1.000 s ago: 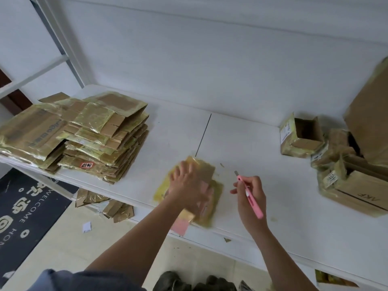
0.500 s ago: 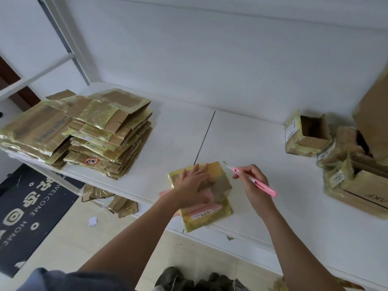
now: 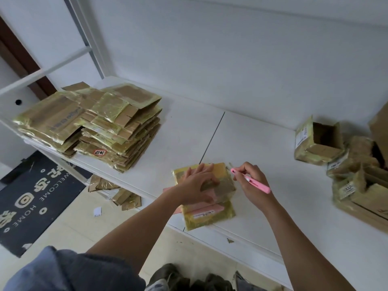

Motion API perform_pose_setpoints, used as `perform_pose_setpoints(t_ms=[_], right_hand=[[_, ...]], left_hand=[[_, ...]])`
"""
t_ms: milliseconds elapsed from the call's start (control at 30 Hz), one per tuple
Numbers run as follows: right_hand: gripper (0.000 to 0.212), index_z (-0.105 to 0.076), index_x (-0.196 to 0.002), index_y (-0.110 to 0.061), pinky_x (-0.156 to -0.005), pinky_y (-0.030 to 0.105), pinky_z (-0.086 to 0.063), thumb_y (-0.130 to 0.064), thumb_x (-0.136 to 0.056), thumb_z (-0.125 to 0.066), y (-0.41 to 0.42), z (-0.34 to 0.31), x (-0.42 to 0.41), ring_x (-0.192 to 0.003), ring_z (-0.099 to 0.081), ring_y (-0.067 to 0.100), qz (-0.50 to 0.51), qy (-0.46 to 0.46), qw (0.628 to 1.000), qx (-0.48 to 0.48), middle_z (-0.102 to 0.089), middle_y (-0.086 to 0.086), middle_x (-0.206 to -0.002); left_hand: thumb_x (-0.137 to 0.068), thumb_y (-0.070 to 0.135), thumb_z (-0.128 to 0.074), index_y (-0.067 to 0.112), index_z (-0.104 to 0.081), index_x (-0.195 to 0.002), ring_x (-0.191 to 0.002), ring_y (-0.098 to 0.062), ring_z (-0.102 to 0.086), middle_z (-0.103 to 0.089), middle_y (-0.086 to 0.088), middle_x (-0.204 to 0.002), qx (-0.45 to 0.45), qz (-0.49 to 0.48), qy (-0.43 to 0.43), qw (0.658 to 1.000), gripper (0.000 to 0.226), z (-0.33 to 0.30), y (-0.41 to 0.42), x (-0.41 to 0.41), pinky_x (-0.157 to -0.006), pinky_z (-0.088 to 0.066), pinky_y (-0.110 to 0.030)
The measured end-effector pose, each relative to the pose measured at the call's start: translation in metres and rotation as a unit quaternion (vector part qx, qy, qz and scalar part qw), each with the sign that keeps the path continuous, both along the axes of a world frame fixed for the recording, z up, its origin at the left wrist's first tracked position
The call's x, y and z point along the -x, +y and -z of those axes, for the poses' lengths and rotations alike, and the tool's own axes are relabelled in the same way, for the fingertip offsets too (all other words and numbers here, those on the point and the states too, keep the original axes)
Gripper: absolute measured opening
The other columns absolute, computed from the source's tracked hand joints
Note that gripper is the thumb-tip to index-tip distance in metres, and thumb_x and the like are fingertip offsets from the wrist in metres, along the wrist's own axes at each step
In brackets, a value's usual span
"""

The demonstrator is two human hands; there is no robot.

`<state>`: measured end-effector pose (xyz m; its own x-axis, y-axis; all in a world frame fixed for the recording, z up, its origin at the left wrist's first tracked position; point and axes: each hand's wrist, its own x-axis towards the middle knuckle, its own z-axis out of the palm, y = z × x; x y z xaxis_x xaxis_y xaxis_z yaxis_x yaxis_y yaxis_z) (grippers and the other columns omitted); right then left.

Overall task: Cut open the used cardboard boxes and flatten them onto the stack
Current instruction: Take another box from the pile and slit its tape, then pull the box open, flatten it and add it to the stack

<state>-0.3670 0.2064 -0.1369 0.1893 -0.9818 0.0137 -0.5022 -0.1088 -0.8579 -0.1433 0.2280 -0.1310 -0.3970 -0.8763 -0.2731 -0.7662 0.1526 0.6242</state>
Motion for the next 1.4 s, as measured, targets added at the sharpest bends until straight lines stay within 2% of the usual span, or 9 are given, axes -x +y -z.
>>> perform_pose_setpoints(t_ms=[167,700,867,1000,1067,1133,1200,1300,1400], right_hand=[[0.018,-0.058,-0.080,-0.033,-0.069,0.007,-0.043,-0.026,-0.096,-0.060,0.006,-0.006,0.008,-0.091,-0.058,-0.004,-0.029,0.015,0.999,-0.013,-0.059,0.001,-0.099],[0.017,-0.055,-0.080,-0.023,-0.061,0.016,-0.045,-0.018,-0.096,-0.059,0.042,-0.010,0.017,-0.083,-0.061,0.014,-0.025,0.017,1.000,0.005,-0.060,0.002,-0.094],[0.020,-0.052,-0.080,-0.031,-0.067,0.026,-0.051,-0.020,-0.096,-0.057,0.049,-0.016,0.024,-0.087,-0.062,0.012,-0.038,0.040,0.998,-0.015,-0.060,0.000,-0.097],[0.014,-0.053,-0.085,-0.024,-0.056,0.015,-0.045,-0.018,-0.097,-0.055,0.044,-0.016,0.026,-0.076,-0.060,0.007,0.028,0.019,0.999,-0.010,-0.062,-0.001,-0.088],[0.013,-0.051,-0.091,-0.023,-0.057,0.019,-0.045,-0.012,-0.096,-0.055,0.042,-0.015,0.029,-0.074,-0.060,0.010,0.092,0.002,0.996,0.019,-0.063,-0.003,-0.085],[0.012,-0.054,-0.101,-0.017,-0.062,0.031,-0.047,-0.006,-0.095,-0.053,0.041,-0.007,0.038,-0.079,-0.061,0.018,0.115,0.081,0.988,0.062,-0.063,-0.002,-0.088],[0.016,-0.060,-0.106,-0.008,-0.067,0.040,-0.048,-0.003,-0.094,-0.050,0.041,0.007,0.051,-0.087,-0.058,0.030,0.108,0.238,0.961,0.093,-0.063,0.007,-0.089],[0.035,-0.058,-0.128,-0.013,-0.086,0.039,-0.048,-0.009,-0.094,-0.050,0.038,0.022,0.062,-0.111,-0.051,0.029,0.105,0.382,0.918,-0.032,-0.060,0.009,-0.116],[0.057,-0.039,-0.146,-0.026,-0.097,0.035,-0.045,-0.014,-0.093,-0.055,0.034,0.020,0.057,-0.121,-0.044,0.026,0.087,0.435,0.888,-0.123,-0.053,0.005,-0.130]], left_hand=[[-0.081,0.032,-0.075,0.036,-0.054,-0.122,-0.150,-0.018,0.011,-0.003,0.008,-0.164,0.005,0.002,-0.006,1.000,0.047,0.002,0.002,0.002,-0.118,0.014,-0.051],[-0.083,0.032,-0.074,0.035,-0.054,-0.124,-0.149,-0.015,0.011,-0.002,0.011,-0.163,-0.003,-0.001,-0.004,1.000,0.046,0.002,0.001,0.001,-0.116,0.015,-0.045],[-0.081,0.033,-0.075,0.038,-0.054,-0.123,-0.149,-0.014,0.009,-0.004,0.012,-0.163,-0.007,-0.005,-0.005,1.000,0.047,0.003,0.000,0.001,-0.117,0.013,-0.045],[-0.080,0.034,-0.076,0.039,-0.053,-0.125,-0.150,-0.014,0.002,-0.007,0.010,-0.163,0.013,-0.015,-0.034,0.999,0.051,0.000,-0.001,0.004,-0.118,0.008,-0.044],[-0.079,0.041,-0.073,0.041,-0.050,-0.128,-0.149,-0.016,-0.004,-0.010,0.009,-0.163,0.045,-0.017,-0.071,0.996,0.054,-0.001,0.000,0.007,-0.118,-0.002,-0.044],[-0.080,0.051,-0.067,0.044,-0.047,-0.128,-0.145,-0.020,-0.014,-0.015,0.005,-0.161,0.093,-0.040,-0.121,0.987,0.053,-0.002,0.001,0.011,-0.112,-0.015,-0.044],[-0.078,0.062,-0.061,0.044,-0.048,-0.127,-0.134,-0.024,-0.023,-0.022,0.002,-0.152,0.103,-0.113,-0.138,0.979,0.053,-0.004,0.001,0.016,-0.103,-0.022,-0.043],[-0.084,0.067,-0.053,0.046,-0.050,-0.126,-0.130,-0.026,-0.025,-0.020,0.000,-0.142,0.022,-0.230,-0.092,0.969,0.047,-0.009,-0.005,0.017,-0.105,-0.022,-0.044],[-0.096,0.047,-0.046,0.042,-0.048,-0.134,-0.127,-0.030,-0.042,-0.023,-0.003,-0.143,-0.004,-0.287,-0.041,0.957,0.039,-0.013,-0.013,0.005,-0.108,-0.032,-0.044]])
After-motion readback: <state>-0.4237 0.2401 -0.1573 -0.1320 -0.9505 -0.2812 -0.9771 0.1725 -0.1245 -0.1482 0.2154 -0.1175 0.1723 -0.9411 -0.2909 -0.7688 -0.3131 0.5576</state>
